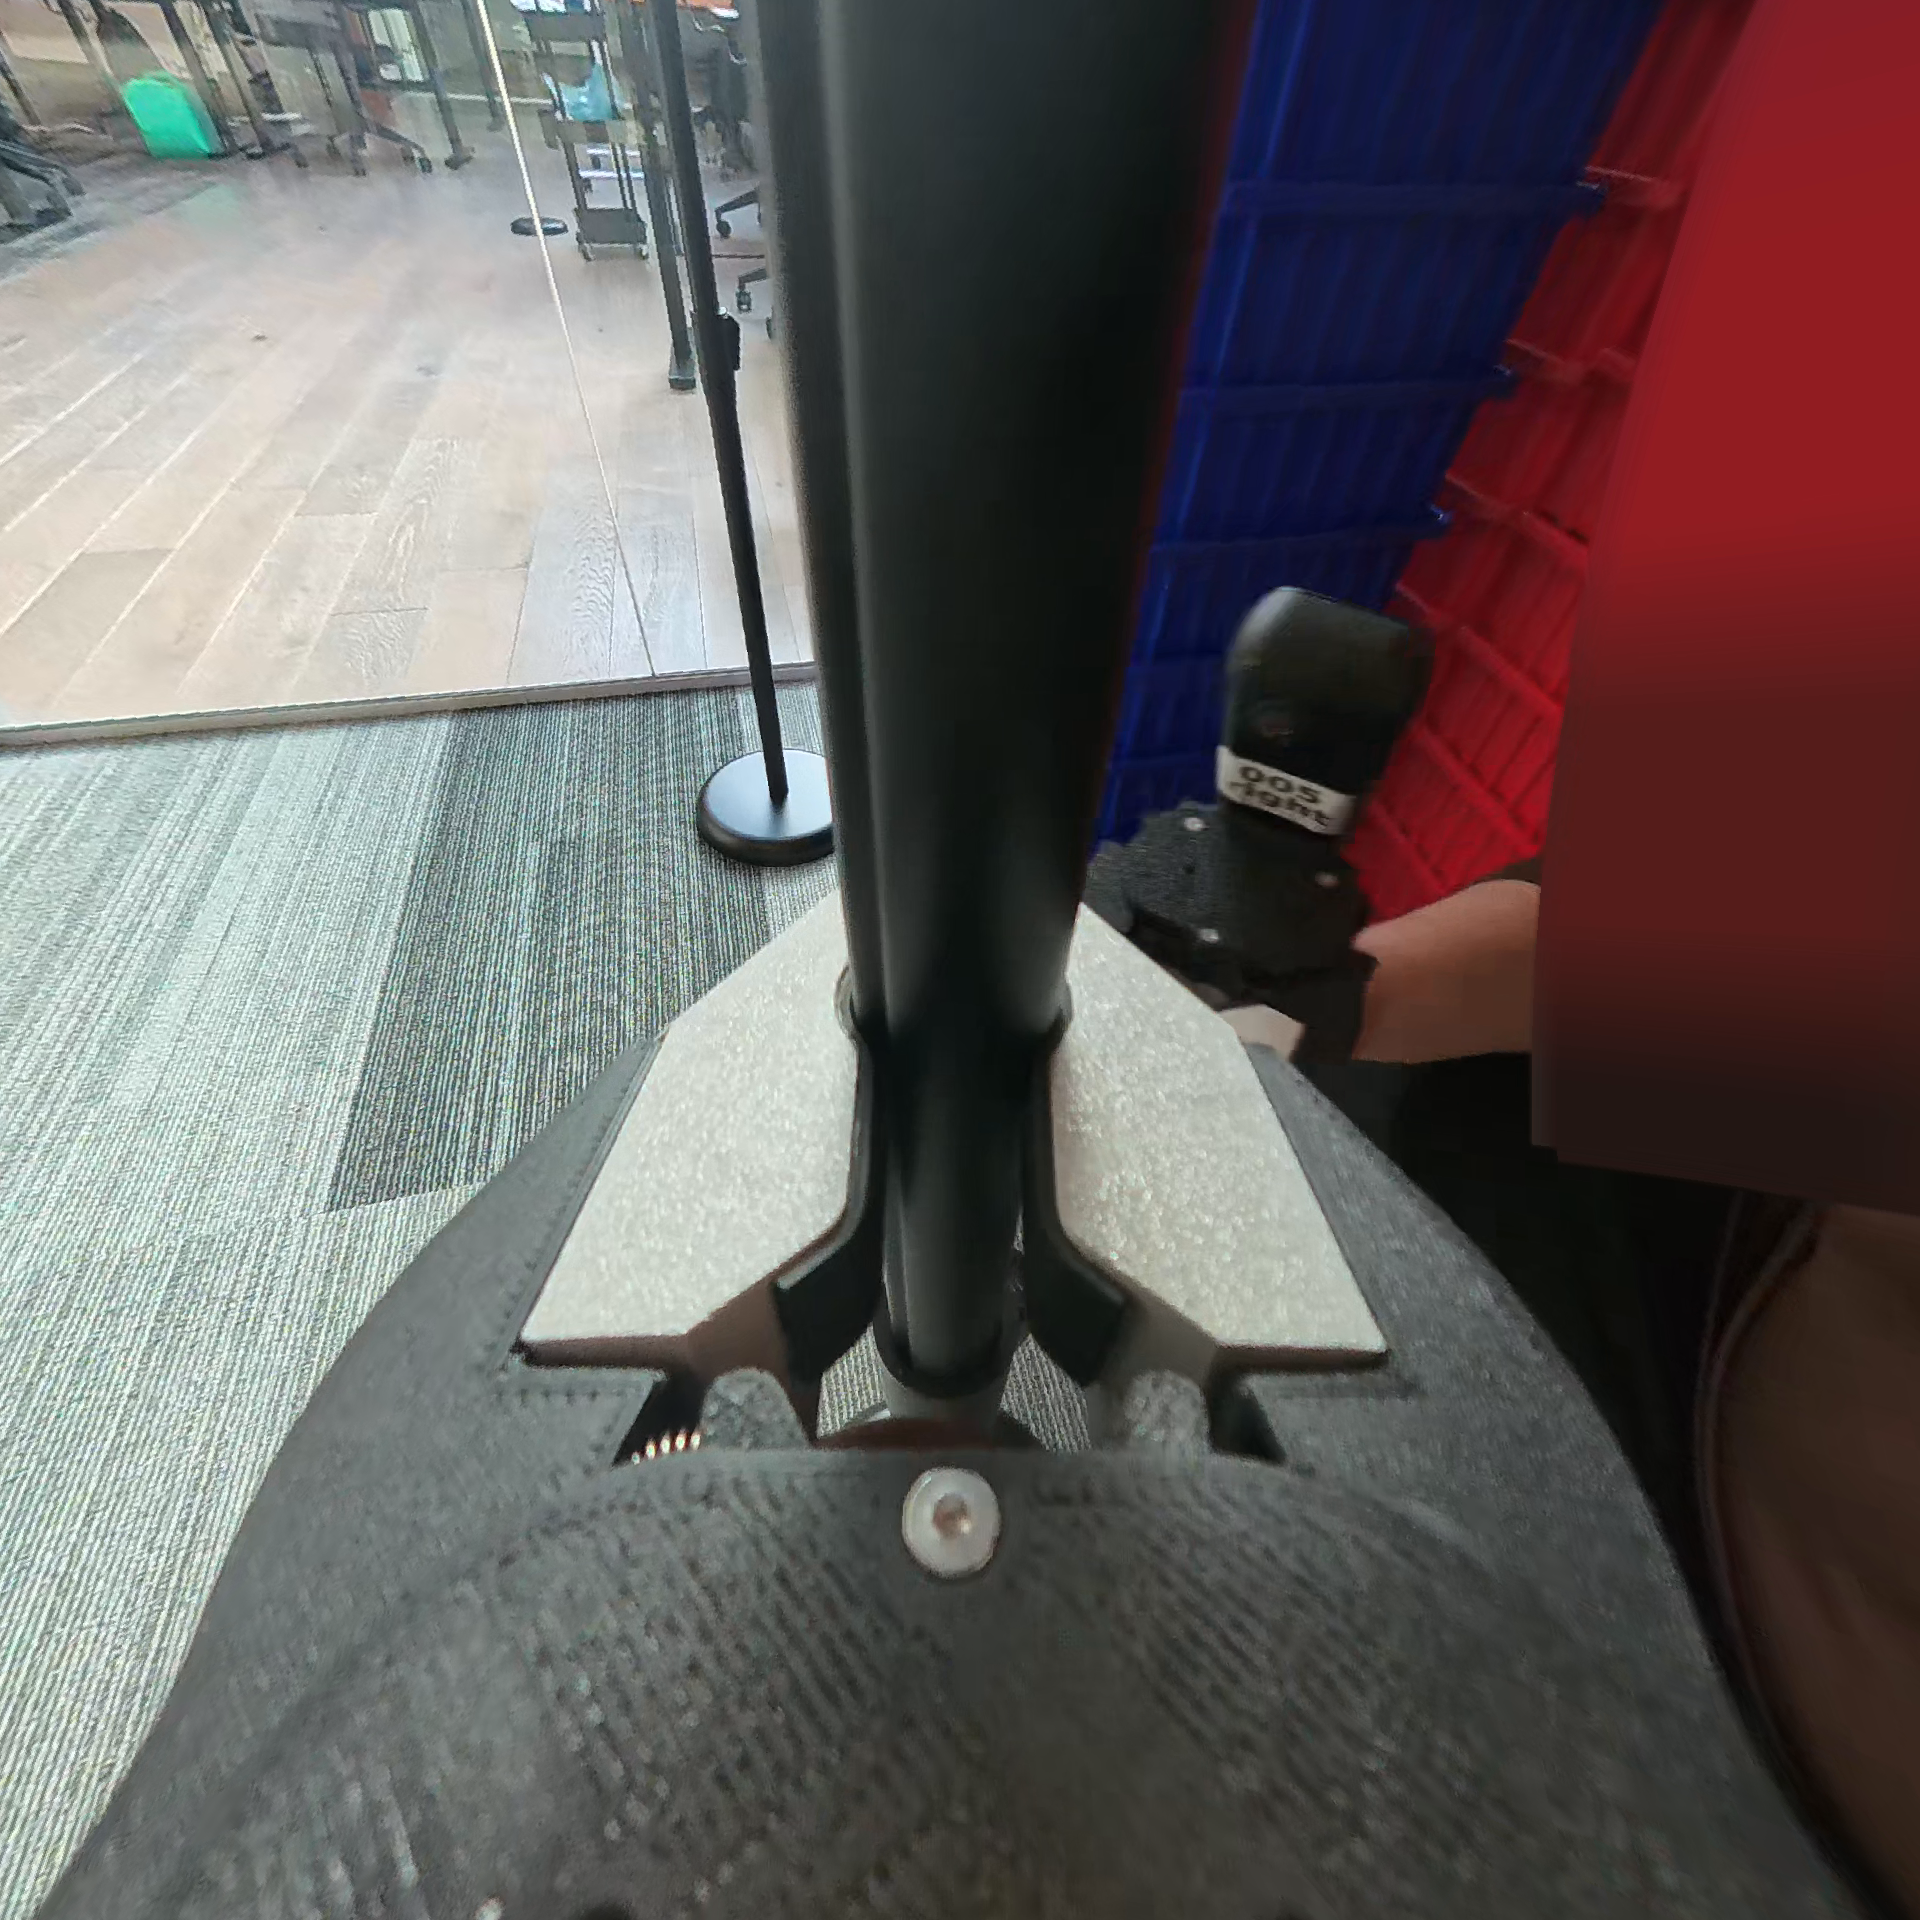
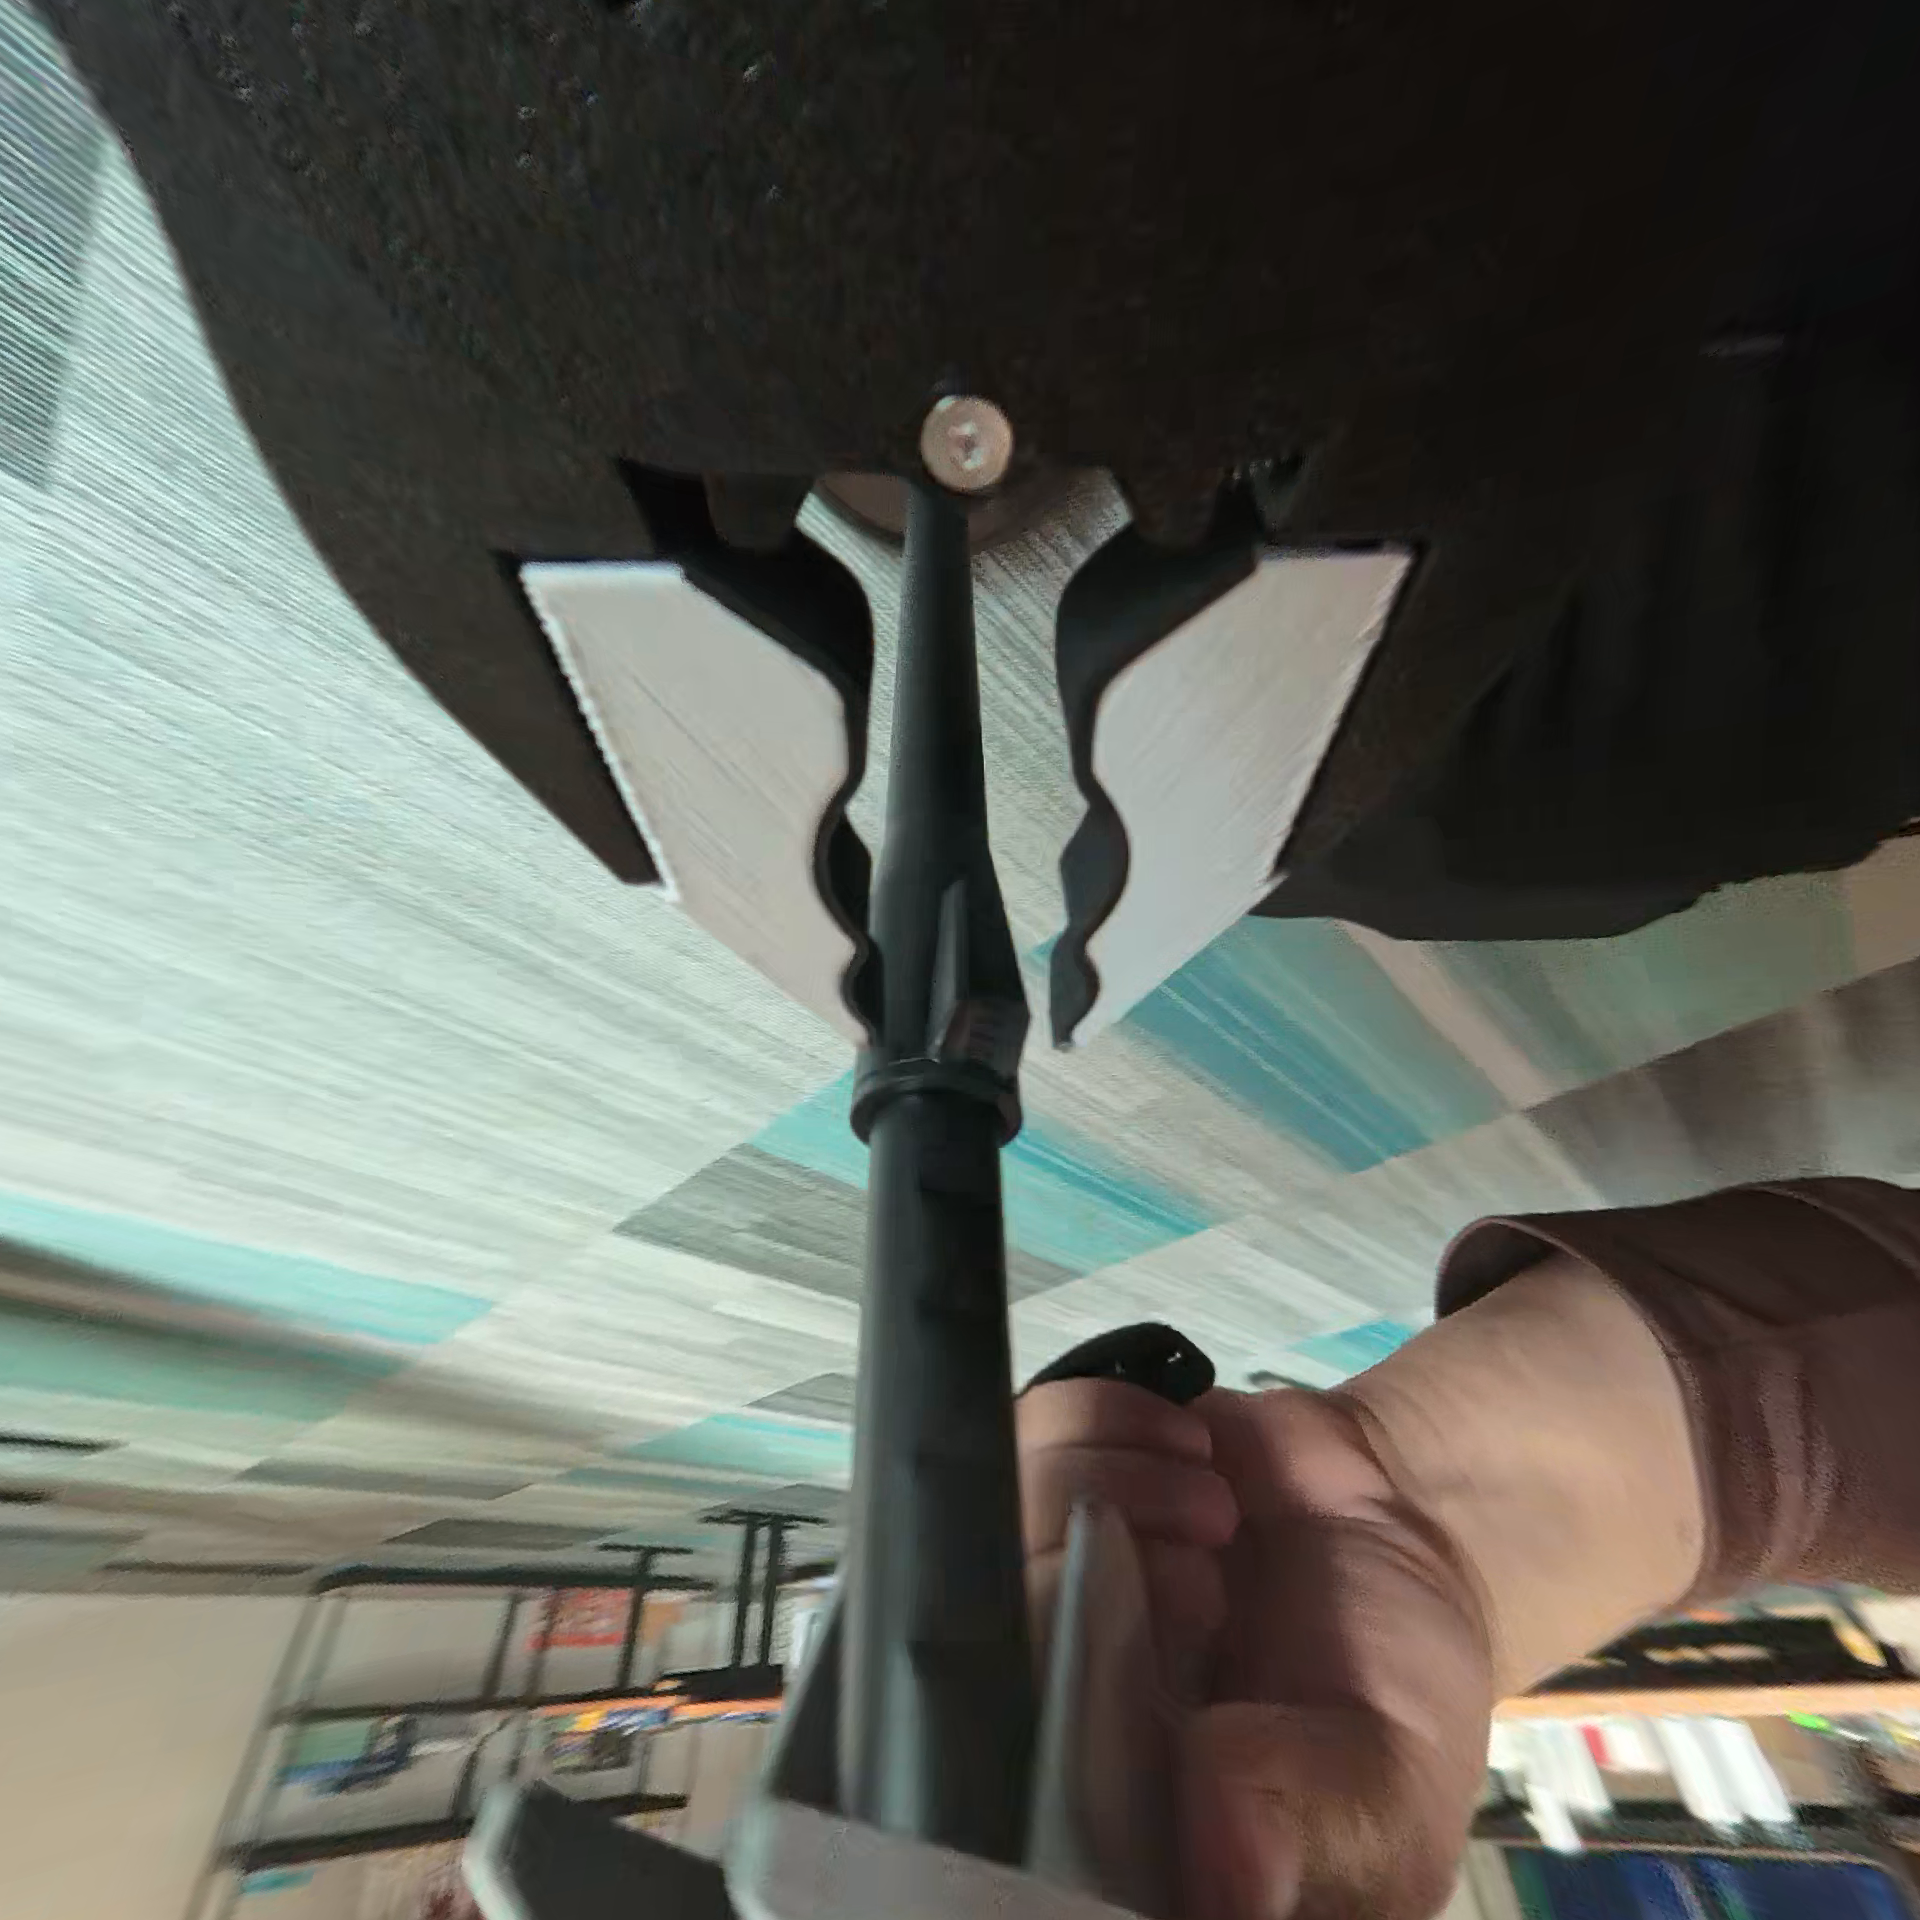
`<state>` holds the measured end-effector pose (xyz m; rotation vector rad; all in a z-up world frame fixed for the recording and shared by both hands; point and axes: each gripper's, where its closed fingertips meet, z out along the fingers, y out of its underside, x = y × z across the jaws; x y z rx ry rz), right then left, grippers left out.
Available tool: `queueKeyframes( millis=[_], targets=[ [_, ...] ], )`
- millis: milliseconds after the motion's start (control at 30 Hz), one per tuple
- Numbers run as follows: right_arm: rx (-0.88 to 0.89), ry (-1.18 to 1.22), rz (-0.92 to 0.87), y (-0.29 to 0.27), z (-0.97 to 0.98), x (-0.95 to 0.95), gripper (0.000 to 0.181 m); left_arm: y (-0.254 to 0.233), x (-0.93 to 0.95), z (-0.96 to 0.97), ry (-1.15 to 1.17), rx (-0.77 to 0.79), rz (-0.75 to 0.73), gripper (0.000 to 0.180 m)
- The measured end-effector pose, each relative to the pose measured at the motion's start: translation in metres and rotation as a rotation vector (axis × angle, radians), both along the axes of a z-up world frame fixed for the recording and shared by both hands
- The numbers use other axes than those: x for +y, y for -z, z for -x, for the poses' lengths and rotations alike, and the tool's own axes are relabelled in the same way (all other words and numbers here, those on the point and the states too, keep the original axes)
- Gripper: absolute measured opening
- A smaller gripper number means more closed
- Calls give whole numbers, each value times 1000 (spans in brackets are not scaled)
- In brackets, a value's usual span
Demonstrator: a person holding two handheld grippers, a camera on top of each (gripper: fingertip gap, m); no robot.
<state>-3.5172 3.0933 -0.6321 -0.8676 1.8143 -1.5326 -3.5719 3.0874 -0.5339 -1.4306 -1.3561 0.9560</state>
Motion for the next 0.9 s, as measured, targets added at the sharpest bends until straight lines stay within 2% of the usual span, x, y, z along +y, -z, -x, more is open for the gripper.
queueKeyframes(
  millis=[67, 133, 167, 367, 533, 900],
  targets=[
    [70, 114, 14, 7, -1, 2, 16, 0, 1, 0, 1, 3, 1, 25],
    [94, 182, 12, 11, -2, 2, 22, 0, 2, 0, -3, 9, -3, 25],
    [102, 211, 19, 11, -1, 0, 15, -1, 2, 0, -6, 13, -5, 25],
    [150, 259, 22, 11, -2, -2, 13, -1, -2, 0, -28, 28, -2, 25],
    [126, 272, 27, 12, 4, 6, 13, 0, 6, 6, -15, -1, 58, 25],
    [85, 271, 14, 9, 7, 5, 13, -7, 4, 10, -51, -7, 69, 24]
  ],
)
